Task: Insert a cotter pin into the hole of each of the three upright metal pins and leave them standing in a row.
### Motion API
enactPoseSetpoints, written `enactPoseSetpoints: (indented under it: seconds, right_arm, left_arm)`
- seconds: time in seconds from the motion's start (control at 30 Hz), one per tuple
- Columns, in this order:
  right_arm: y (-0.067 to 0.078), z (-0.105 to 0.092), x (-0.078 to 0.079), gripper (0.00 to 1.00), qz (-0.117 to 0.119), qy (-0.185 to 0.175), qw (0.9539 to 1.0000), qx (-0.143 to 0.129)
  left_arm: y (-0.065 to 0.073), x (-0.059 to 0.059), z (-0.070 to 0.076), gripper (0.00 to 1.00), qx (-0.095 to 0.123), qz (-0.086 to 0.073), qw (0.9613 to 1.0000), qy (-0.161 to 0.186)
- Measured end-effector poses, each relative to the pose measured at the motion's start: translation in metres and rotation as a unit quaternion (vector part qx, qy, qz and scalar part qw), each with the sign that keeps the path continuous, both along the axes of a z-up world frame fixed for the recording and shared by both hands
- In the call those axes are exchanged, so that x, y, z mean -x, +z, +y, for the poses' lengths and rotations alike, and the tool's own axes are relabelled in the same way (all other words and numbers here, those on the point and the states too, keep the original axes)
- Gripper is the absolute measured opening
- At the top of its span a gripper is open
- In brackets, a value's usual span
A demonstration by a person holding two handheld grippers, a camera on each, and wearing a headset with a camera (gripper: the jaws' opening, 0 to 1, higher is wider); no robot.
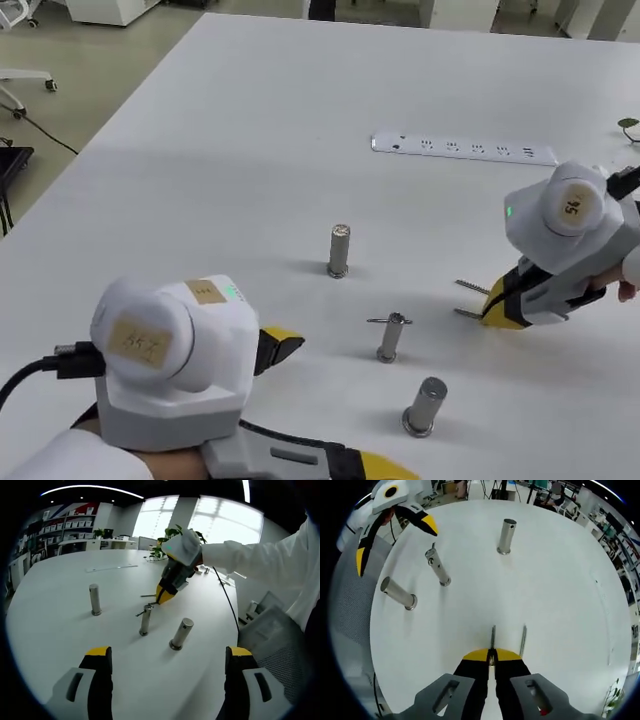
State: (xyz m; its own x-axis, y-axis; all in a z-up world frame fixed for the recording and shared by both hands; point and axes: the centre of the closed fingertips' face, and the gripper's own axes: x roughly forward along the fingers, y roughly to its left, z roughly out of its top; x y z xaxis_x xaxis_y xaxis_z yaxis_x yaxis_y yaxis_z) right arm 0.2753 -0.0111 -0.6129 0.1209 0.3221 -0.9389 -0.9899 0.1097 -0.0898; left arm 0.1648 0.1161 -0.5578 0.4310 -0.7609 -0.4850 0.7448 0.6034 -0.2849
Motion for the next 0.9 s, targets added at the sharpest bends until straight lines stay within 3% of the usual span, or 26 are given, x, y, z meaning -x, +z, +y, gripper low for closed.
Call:
enactPoseSetpoints:
  seconds: [0.1, 0.2, 0.27, 0.37, 0.43, 0.6, 0.77, 0.9]
  right_arm:
    - [0.0, -0.0005, -0.0012, 0.0, -0.009, -0.004, 0.9999, 0.005]
    - [-0.0001, -0.0017, -0.0025, 0.0, 0.0, -0.06, 0.9982, 0.004]
    - [0.0, -0.001, -0.0041, 0.0, 0.001, -0.049, 0.9988, 0.006]
    - [0.0005, -0.0008, -0.0059, 0.0, 0.021, -0.06, 0.9979, -0.005]
    - [0.0007, 0.0012, -0.005, 0.0, 0.042, -0.087, 0.9952, -0.019]
    - [0.0016, 0.0044, -0.0056, 0.0, 0.051, -0.111, 0.992, -0.032]
    - [0.0015, 0.0049, -0.0069, 0.0, 0.043, -0.092, 0.9946, -0.021]
    - [0.0003, 0.0053, -0.0085, 0.0, 0.033, -0.064, 0.9973, 0.011]
  left_arm:
    - [0.0026, -0.0031, 0.002, 0.92, 0.002, -0.003, 1.0, 0.008]
    - [0.005, -0.0052, 0.0024, 0.91, 0.002, -0.006, 1.0, 0.007]
    - [0.0062, -0.0066, 0.0021, 0.9, -0.002, -0.007, 1.0, 0.005]
    - [0.0063, -0.0072, 0.0019, 0.89, -0.007, -0.006, 1.0, 0.004]
    - [0.0058, -0.0066, 0.0022, 0.88, -0.012, -0.005, 0.9999, 0.001]
    - [0.009, -0.0075, 0.003, 0.86, -0.012, -0.009, 0.9999, 0.002]
    - [0.0087, -0.0079, 0.005, 0.86, -0.01, -0.002, 0.9999, 0.008]
    - [0.0089, -0.0069, 0.0053, 0.86, -0.013, -0.001, 0.9999, 0.008]
